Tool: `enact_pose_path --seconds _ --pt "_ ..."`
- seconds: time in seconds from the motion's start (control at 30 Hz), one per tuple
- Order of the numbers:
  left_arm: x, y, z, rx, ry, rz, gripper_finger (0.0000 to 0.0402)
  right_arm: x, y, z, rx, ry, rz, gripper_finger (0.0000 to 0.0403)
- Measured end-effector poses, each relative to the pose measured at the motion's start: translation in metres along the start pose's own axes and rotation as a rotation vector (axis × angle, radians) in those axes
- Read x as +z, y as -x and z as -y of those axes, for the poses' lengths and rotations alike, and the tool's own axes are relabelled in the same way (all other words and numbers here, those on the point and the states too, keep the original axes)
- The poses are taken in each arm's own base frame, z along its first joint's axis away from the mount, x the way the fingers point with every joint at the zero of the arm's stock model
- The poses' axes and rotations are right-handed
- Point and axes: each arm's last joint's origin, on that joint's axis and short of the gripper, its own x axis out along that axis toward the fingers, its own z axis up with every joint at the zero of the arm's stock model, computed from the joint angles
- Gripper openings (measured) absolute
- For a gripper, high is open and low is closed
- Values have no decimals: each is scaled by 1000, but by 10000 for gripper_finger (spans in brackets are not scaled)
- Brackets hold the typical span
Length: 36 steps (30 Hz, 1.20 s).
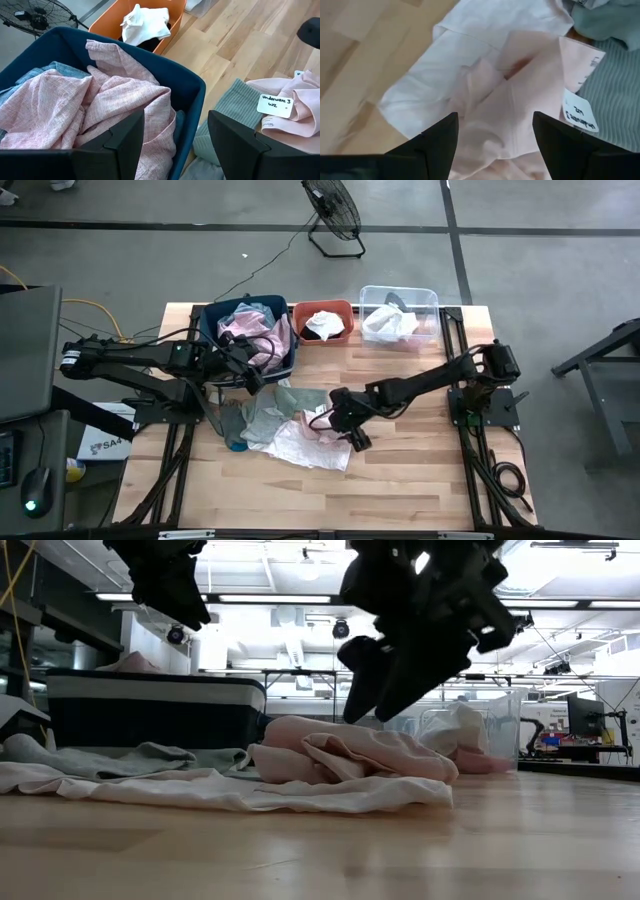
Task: Pick & Place Cloths
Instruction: Put the light pink underwear into the transparent bin
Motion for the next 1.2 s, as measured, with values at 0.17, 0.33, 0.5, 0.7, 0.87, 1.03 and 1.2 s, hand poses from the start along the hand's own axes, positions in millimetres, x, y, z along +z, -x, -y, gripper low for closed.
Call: enact_pose_path --seconds 0.17,0.33,0.5,0.7,0.87,1.03,1.2 --pt "0 0 0 -1 2 1 213 -7 -3 4 -17 -9 3 248" --pt "0 0 0 -1 3 1 213 -12 -10 11 -16 -21 -4 248" --pt "0 0 0 0 3 0 213 -18 -22 17 65 -42 10 242" --pt "0 0 0 0 2 -2 213 -18 -22 19 62 -49 9 164" --pt "0 0 0 0 2 -3 213 -19 -22 19 66 -72 0 36" --pt "0 0 0 -7 3 -6 213 -15 -12 18 17 -95 4 8" --pt "0 0 0 -8 2 -7 213 -4 21 15 -91 -92 38 7"
